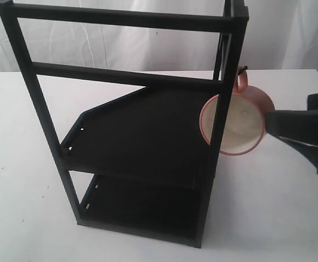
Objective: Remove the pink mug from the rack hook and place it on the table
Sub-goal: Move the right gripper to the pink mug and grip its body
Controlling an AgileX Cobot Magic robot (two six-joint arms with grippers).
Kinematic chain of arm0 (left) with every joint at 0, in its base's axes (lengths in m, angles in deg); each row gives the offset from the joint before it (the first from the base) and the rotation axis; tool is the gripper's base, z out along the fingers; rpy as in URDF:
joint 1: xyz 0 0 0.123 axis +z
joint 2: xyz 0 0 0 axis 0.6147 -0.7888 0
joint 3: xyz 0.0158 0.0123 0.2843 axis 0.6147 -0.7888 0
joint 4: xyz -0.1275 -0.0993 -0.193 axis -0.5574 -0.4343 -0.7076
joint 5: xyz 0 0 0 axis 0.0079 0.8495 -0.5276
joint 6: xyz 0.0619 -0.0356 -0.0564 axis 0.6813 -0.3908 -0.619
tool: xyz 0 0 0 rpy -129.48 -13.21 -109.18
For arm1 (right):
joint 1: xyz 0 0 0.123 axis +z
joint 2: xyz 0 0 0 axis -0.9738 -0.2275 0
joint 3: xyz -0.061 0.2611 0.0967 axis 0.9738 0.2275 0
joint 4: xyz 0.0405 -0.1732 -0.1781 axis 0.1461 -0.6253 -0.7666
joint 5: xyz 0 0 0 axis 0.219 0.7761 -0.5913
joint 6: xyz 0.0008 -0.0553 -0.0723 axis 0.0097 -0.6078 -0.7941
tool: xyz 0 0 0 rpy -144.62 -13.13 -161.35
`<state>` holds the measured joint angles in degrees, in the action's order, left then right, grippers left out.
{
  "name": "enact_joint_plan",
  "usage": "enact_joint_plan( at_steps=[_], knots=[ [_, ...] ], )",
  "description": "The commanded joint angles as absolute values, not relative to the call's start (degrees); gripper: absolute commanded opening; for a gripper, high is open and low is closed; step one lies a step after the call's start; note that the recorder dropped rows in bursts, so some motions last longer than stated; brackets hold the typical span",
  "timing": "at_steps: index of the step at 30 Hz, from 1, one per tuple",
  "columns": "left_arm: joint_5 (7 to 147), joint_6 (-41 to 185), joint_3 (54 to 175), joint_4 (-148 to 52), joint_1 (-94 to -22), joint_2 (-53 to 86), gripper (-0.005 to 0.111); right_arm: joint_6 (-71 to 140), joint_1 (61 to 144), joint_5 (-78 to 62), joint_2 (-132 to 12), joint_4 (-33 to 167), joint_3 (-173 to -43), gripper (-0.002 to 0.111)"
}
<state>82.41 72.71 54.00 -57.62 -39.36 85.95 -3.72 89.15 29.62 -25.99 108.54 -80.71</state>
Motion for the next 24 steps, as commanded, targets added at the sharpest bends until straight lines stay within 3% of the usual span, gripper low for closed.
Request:
enact_joint_plan(
  at_steps=[1,24],
  knots=[
    [82.4,72.6,53.7,-58.1,-39.2,86.2,0.000,-7.1,90.5,28.0,-30.1,109.2,-81.2,0.067],
    [82.4,72.6,53.7,-58.1,-39.2,86.2,0.000,-8.4,90.6,17.6,-39.5,108.4,-81.2,0.067]
  ],
)
